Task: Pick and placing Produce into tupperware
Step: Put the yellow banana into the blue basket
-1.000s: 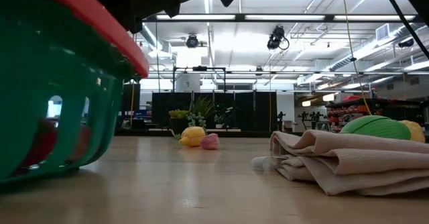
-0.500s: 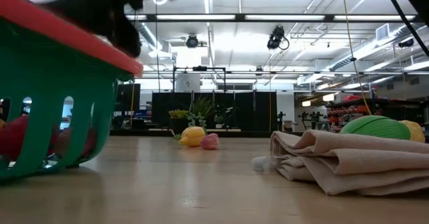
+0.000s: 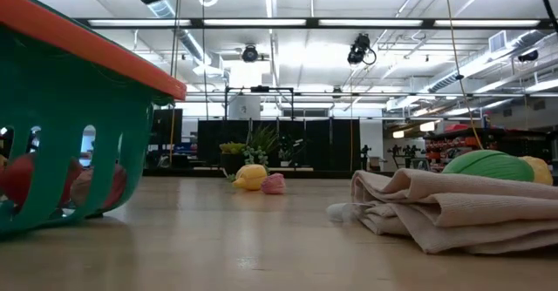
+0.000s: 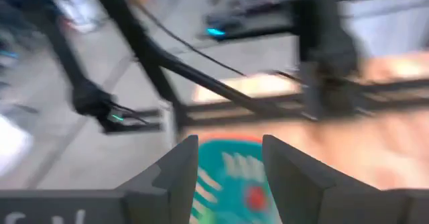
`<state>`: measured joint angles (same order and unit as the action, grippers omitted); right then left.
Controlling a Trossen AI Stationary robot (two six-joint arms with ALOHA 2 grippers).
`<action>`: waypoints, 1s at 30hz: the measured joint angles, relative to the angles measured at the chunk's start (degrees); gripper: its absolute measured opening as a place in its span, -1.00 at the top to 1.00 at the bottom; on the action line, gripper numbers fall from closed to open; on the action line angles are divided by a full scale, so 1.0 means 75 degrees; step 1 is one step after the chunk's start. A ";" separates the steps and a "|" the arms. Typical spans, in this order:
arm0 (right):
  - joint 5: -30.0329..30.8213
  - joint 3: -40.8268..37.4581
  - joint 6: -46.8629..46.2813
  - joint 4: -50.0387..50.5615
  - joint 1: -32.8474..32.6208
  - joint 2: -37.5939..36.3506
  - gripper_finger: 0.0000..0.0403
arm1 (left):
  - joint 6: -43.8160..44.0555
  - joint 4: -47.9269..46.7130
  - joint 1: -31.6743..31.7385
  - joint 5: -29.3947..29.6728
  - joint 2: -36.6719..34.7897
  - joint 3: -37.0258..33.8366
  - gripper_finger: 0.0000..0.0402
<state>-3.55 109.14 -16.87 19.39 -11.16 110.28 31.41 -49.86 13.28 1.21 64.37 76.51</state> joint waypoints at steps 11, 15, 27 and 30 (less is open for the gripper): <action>0.3105 0.0000 -0.0640 0.4660 0.0369 -0.2180 0.12 | 0.2358 -0.0154 -0.0105 -0.0294 0.1983 0.0000 0.03; 0.3758 0.0000 -0.1257 0.5909 0.0557 -0.2838 0.11 | 0.2824 0.0227 -0.0367 -0.0351 0.2628 0.0000 -0.02; 0.4541 0.0003 -0.0913 0.7149 0.1279 -0.3787 0.11 | 0.4769 0.1117 -0.1137 -0.0354 0.4481 0.0000 0.00; 0.4538 0.0003 -0.0629 0.7169 0.1481 -0.3820 0.11 | 0.5181 0.1282 -0.1292 -0.0353 0.4796 0.0000 -0.01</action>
<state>30.48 109.16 -21.58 73.16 -0.06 81.62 70.26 -40.25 3.59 -1.43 100.34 76.51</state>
